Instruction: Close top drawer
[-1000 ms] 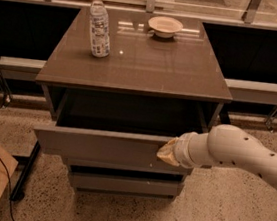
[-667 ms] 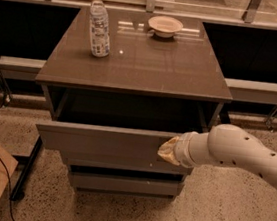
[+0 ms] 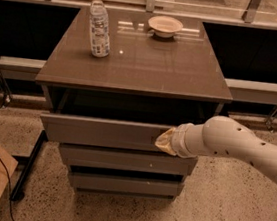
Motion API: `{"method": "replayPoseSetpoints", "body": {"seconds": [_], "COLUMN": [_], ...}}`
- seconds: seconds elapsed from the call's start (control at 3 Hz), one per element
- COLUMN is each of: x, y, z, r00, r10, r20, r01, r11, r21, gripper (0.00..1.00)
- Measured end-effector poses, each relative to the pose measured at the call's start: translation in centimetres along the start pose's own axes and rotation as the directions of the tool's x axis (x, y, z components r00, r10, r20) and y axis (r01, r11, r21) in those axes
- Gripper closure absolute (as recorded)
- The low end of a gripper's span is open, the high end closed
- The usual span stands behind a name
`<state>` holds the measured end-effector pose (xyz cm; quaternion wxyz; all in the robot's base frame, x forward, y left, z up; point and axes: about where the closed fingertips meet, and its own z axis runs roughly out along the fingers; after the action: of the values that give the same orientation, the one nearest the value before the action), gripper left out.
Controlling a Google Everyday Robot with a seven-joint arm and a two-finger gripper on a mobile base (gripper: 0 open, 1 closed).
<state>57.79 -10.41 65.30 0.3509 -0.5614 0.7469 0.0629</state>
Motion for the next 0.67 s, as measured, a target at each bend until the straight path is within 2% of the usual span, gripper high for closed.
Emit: {"method": "replayPoseSetpoints", "body": {"seconds": [0.33,0.67], "x": [-0.94,-1.23], "y": [-2.11,-2.43], "z": [1.08,1.30], "r00": [1.000,1.000], "r10": [-0.009,-0.012], "r20": [0.017,0.022], "r01": [0.009,0.011], "r11": [0.9997,0.9997], "r21": [0.021,0.023], "gripper": [0.36,0.11]}}
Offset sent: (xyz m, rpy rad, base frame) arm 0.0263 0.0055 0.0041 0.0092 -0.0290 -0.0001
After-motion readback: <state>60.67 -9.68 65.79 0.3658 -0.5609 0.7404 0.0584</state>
